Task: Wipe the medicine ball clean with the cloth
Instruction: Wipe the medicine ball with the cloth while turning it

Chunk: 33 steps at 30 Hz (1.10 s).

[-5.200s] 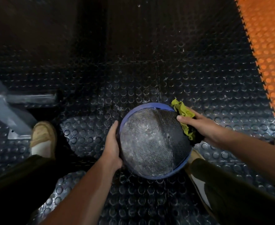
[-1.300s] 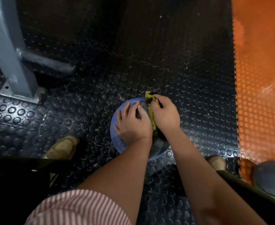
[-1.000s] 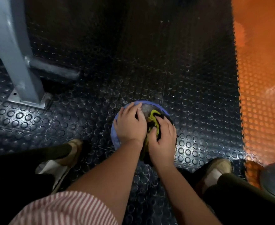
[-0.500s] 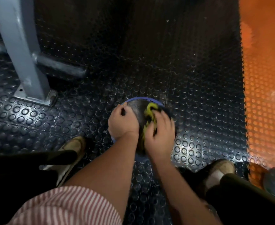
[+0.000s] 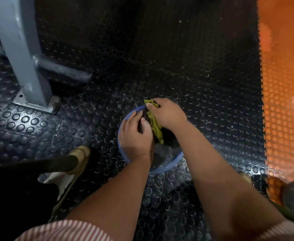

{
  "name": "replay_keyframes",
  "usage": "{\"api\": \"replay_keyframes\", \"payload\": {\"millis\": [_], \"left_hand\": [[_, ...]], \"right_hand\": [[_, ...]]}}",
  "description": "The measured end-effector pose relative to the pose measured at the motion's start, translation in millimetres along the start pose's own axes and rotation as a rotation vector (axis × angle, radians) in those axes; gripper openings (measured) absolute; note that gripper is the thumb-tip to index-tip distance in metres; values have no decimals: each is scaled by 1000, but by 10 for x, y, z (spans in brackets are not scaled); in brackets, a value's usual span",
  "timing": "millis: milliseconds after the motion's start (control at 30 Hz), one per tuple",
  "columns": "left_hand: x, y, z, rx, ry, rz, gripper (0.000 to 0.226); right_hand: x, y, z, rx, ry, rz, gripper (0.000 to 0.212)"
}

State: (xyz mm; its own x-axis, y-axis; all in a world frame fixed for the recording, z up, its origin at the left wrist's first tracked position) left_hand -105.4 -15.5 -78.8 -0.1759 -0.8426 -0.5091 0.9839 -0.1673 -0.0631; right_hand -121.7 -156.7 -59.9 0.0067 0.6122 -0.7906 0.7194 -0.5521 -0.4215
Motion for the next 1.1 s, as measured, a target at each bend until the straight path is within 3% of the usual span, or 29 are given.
{"api": "replay_keyframes", "payload": {"millis": [67,133,300,433,567,667,767,867,967,1100], "left_hand": [[13,31,-67,-93,-47,8,49],[19,82,-115,-192,-71,5,44],[43,170,-84,-209,-25,-7,30],[131,131,98,-54,23,-142,31],[126,77,129,124,33,-158,40],[67,-10,70,190,-28,-91,42],[-10,-54,42,216,-63,-21,40],[27,88,-5,26,-38,-80,37],[129,275,-114,-170,-32,-182,28],[199,399,-41,-193,18,-252,27]], "right_hand": [[23,98,-63,3,-45,41,40],[22,14,-125,-56,-66,214,39],[97,-605,-27,-198,8,504,46],[168,-874,234,-265,88,509,46],[58,-691,184,-173,128,450,45],[-85,-212,110,-13,66,272,35],[-75,94,113,136,167,101,37],[0,14,83,74,129,167,50],[50,-383,13,-38,12,374,62],[314,-1000,125,-174,-9,533,52]]}}
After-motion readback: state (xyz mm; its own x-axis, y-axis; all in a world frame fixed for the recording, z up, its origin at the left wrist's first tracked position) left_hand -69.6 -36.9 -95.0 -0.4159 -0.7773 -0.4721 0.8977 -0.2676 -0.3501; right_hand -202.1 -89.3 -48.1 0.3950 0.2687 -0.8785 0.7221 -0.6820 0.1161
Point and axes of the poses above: each hand's wrist, its own y-axis towards the middle knuckle, its own x-axis out of the palm, z = x × y, the point moved 7 cm from there along y, towards the middle knuckle
